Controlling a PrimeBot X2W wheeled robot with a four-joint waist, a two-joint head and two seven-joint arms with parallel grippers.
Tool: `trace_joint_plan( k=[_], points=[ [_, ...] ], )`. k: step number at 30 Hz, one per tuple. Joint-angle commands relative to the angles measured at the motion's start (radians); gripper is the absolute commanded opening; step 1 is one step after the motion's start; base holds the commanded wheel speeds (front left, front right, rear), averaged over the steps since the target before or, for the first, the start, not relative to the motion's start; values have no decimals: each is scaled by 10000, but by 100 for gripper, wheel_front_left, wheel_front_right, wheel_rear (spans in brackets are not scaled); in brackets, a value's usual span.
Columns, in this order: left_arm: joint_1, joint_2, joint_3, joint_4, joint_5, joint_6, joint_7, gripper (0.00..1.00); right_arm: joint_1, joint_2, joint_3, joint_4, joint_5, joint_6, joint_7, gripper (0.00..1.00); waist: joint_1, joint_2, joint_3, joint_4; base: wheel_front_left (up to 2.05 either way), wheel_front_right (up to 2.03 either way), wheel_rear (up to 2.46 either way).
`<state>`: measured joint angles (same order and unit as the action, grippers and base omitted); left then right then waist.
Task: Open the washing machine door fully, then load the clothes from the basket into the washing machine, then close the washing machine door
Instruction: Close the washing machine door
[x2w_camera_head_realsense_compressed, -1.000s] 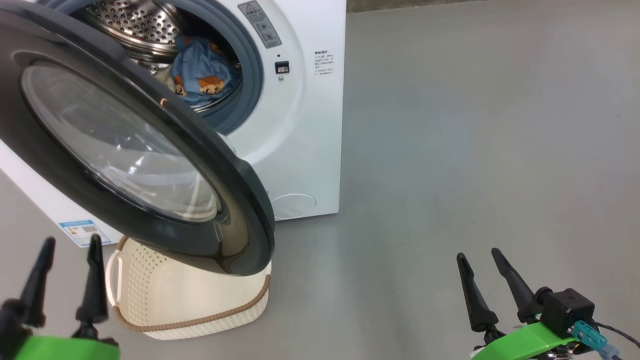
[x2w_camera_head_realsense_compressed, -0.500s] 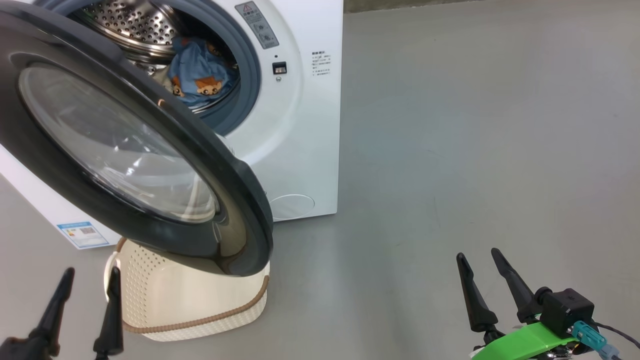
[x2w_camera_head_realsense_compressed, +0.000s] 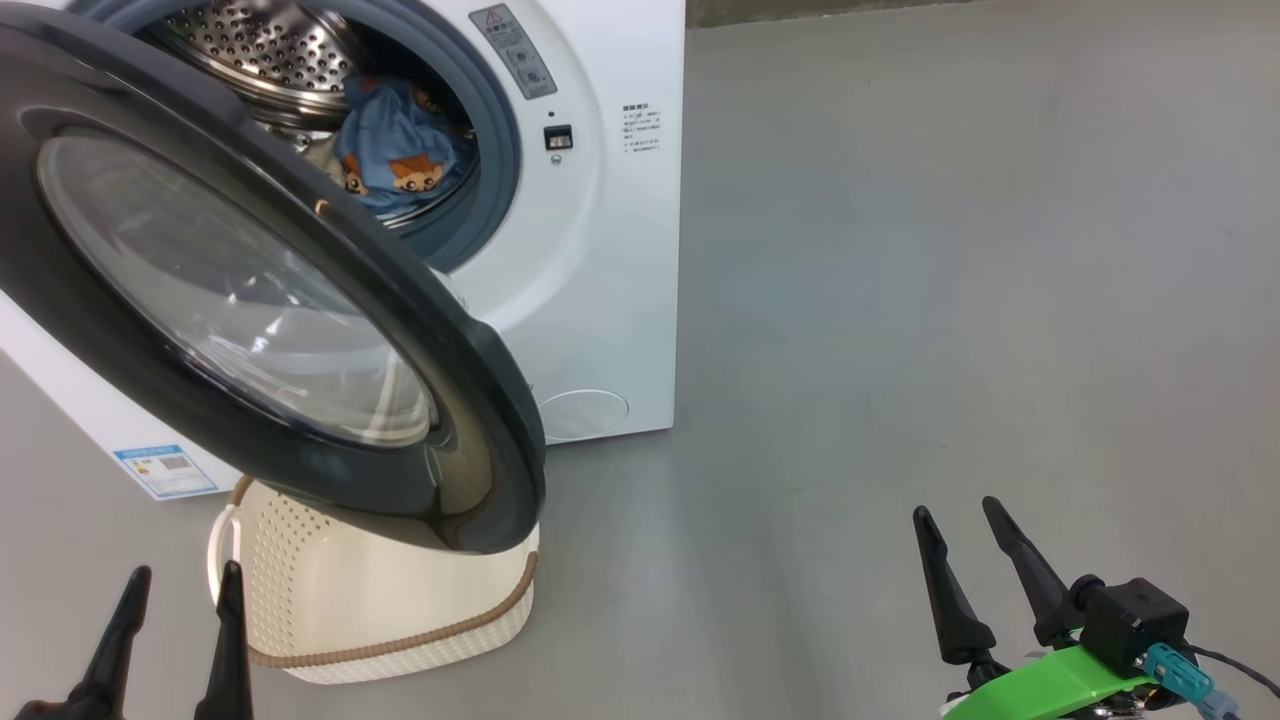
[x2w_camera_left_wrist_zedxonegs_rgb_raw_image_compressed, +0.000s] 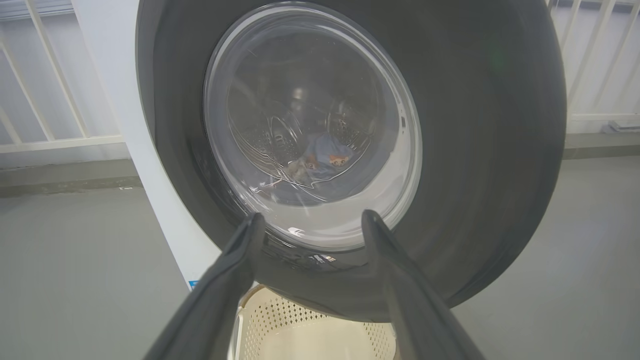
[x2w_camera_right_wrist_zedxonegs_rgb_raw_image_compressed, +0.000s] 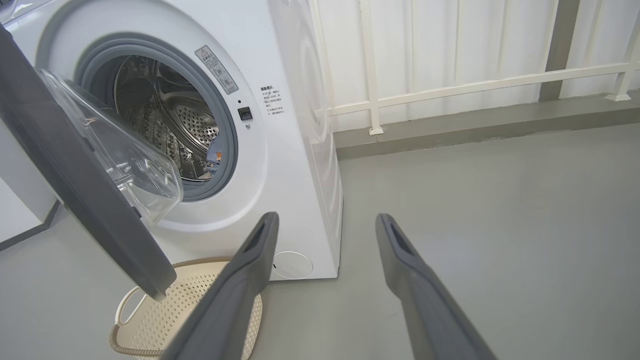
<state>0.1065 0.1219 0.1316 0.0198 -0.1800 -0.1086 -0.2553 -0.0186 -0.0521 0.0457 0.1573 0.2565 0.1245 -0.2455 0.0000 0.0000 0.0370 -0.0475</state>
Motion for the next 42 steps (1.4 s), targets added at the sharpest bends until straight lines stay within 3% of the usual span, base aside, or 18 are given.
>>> trace_joint_plan(
  k=[1,42],
  points=[
    [-106,73,416,-139,134,63,-64,100,-122,-6,228,-214,18,62,-107,100,0,0,-5,3,0,0,0],
    [29,-387,704,461,456,-163,-64,100,-43,-81,297,-236,16,62,-37,98,0,0,-191,68,0,0,0]
  ],
)
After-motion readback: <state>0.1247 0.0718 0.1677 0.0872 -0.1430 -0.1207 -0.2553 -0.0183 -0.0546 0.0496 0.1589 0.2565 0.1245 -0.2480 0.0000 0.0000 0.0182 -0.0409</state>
